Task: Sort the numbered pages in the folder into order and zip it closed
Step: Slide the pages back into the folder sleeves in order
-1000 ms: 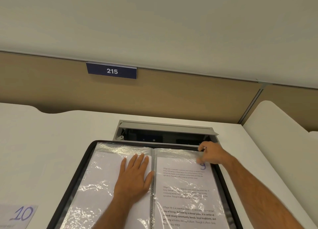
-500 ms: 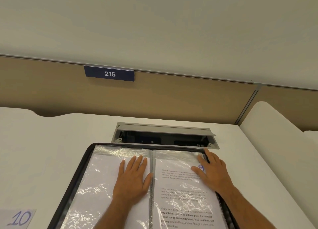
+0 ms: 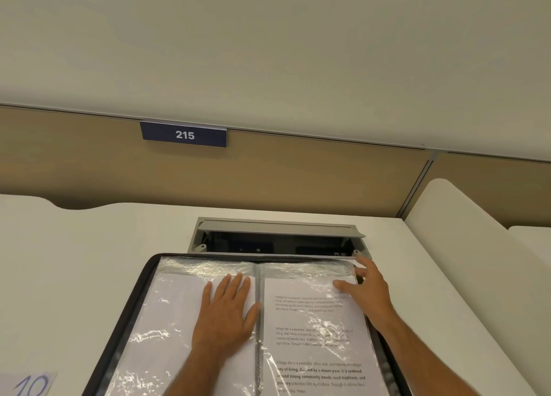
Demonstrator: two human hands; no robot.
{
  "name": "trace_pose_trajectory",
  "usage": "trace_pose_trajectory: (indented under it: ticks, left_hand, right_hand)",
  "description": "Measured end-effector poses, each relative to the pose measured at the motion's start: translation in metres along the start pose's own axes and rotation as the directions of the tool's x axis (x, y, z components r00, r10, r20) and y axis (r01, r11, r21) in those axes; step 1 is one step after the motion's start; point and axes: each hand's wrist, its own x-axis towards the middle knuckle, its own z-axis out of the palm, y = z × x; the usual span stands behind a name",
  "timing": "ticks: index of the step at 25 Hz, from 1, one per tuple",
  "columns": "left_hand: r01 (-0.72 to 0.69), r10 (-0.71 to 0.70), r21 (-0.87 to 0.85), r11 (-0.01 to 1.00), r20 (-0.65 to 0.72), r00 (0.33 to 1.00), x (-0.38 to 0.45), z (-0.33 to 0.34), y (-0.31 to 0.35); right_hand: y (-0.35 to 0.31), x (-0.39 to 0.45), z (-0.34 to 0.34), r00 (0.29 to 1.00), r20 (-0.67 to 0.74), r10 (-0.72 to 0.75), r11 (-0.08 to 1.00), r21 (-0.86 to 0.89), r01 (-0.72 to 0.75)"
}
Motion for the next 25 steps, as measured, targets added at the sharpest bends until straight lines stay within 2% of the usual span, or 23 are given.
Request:
trace_pose_trajectory:
  ticks: [2, 4, 6, 8, 10, 12, 15, 16, 20, 22, 25]
  left_hand:
    - [-0.002, 0.002, -0.008, 1.000, -0.006, 1.000, 0.001, 0.001, 0.000]
    - [-0.008, 0.008, -0.021, 1.000, -0.022, 1.000, 0.000, 0.001, -0.001]
    - [-0.011, 0.011, -0.024, 1.000, -0.011, 1.000, 0.001, 0.000, -0.002]
    - [-0.011, 0.011, -0.055, 0.998, -0.003, 1.000, 0.003, -0.002, -0.004]
    - [-0.010, 0.011, -0.068, 0.998, 0.020, 1.000, 0.005, -0.006, -0.007]
    - [-0.016, 0.023, -0.092, 0.996, 0.077, 0.997, 0.004, -0.015, -0.007]
    - [-0.011, 0.021, -0.110, 0.994, 0.089, 0.996, -0.003, -0.036, 0.003]
    - [0.001, 0.011, -0.173, 0.985, 0.069, 0.998, -0.006, -0.040, 0.009]
    - [0.023, -0.009, -0.543, 0.840, 0.027, 1.000, -0.024, -0.068, 0.046]
    - [0.044, -0.015, -0.703, 0.709, 0.047, 0.999, -0.031, -0.086, 0.066]
    - [0.166, -0.062, -0.841, 0.516, 0.156, 0.986, -0.040, -0.119, 0.091]
  right_hand:
    - [0.009, 0.002, -0.004, 0.986, -0.013, 0.164, 0.982, 0.095, -0.163]
    - [0.015, 0.003, -0.009, 0.968, -0.007, 0.252, 0.959, 0.139, -0.248]
    - [0.013, -0.005, -0.017, 0.941, 0.099, 0.324, 0.927, 0.166, -0.337]
    - [0.011, -0.018, -0.026, 0.893, 0.250, 0.374, 0.904, 0.114, -0.411]
    - [0.009, -0.031, -0.034, 0.837, 0.376, 0.398, 0.903, 0.001, -0.430]
    - [0.008, -0.042, -0.040, 0.810, 0.423, 0.407, 0.908, -0.086, -0.411]
    - [0.000, -0.052, -0.046, 0.824, 0.427, 0.373, 0.922, -0.067, -0.382]
    - [-0.007, -0.055, -0.048, 0.839, 0.418, 0.349, 0.929, -0.035, -0.369]
    - [-0.043, -0.065, -0.052, 0.896, 0.353, 0.270, 0.951, 0.048, -0.306]
    - [-0.068, -0.075, -0.050, 0.909, 0.353, 0.221, 0.960, 0.085, -0.267]
    - [-0.104, -0.093, -0.036, 0.923, 0.358, 0.137, 0.964, 0.166, -0.207]
